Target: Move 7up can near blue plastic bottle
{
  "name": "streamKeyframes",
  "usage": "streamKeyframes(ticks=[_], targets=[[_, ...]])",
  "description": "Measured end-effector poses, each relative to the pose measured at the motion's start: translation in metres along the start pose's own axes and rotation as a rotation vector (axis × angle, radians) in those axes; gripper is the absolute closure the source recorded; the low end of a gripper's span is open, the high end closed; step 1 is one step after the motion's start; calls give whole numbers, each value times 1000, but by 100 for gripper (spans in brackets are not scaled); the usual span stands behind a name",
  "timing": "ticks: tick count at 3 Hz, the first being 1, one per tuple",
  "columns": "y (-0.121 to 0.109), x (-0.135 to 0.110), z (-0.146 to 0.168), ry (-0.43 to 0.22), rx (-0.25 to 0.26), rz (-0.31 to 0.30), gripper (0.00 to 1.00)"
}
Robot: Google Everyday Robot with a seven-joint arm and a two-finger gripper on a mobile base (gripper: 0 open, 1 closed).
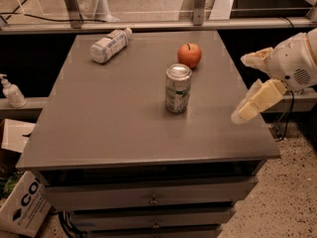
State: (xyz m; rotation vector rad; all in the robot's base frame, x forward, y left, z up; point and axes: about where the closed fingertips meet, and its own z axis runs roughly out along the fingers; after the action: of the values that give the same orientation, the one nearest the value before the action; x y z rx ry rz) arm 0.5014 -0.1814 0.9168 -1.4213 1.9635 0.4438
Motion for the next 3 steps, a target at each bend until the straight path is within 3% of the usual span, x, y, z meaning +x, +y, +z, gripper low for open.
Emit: streamKeyframes(ticks=[2, 3], targets=[[9, -15, 25, -168, -50, 18, 0], [15, -26, 47, -213, -75, 12, 0]])
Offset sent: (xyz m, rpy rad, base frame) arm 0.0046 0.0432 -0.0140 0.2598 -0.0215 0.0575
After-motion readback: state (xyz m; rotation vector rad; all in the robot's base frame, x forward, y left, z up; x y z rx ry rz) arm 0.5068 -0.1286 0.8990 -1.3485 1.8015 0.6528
